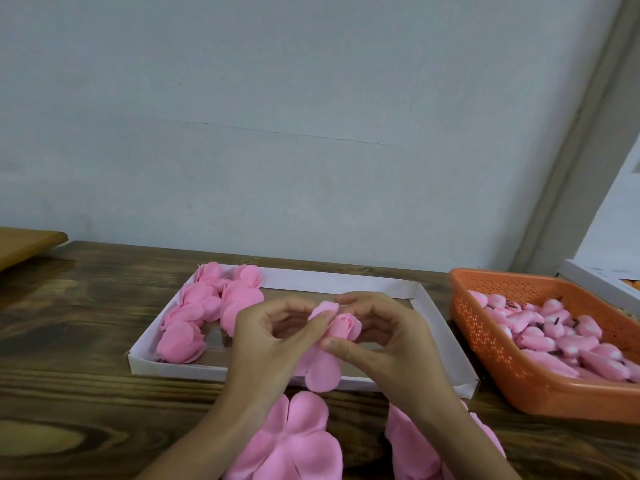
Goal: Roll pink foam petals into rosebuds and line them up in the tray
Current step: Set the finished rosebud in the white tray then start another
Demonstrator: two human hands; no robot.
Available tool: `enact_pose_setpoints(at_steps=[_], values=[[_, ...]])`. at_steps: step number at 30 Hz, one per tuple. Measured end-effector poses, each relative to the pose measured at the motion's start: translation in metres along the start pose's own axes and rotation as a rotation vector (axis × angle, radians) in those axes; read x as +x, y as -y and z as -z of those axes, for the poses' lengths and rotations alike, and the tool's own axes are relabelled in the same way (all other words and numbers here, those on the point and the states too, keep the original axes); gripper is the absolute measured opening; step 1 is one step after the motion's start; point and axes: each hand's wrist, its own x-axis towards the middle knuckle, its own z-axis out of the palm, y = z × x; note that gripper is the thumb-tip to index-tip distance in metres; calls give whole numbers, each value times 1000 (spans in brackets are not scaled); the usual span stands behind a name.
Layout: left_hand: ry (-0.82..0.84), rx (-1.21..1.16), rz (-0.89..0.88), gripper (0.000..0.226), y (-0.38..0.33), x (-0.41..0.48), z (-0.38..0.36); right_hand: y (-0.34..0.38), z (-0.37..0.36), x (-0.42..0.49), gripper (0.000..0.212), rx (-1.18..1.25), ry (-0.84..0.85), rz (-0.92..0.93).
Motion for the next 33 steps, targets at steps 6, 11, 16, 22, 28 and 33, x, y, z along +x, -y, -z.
enact_pose_setpoints(at_steps=[6, 11, 16, 22, 28, 33], values=[[81, 20, -71, 13, -4, 3, 1, 1, 2, 0, 29, 22, -24, 17], [174, 44, -73, 17, -7, 10, 10, 3, 7, 2, 43, 3, -16, 57], [203, 122, 222, 43, -5, 19, 23, 4, 16, 6, 26, 23, -74, 45], [39, -157, 392, 44, 3, 18, 17, 2, 21, 7, 25, 62, -31, 3], [-56, -141, 326, 11, 0, 8, 7, 4, 19, 4, 26, 79, 93, 92], [-33, -10, 141, 6, -8, -2, 0, 10, 15, 3, 23, 28, 134, 157]])
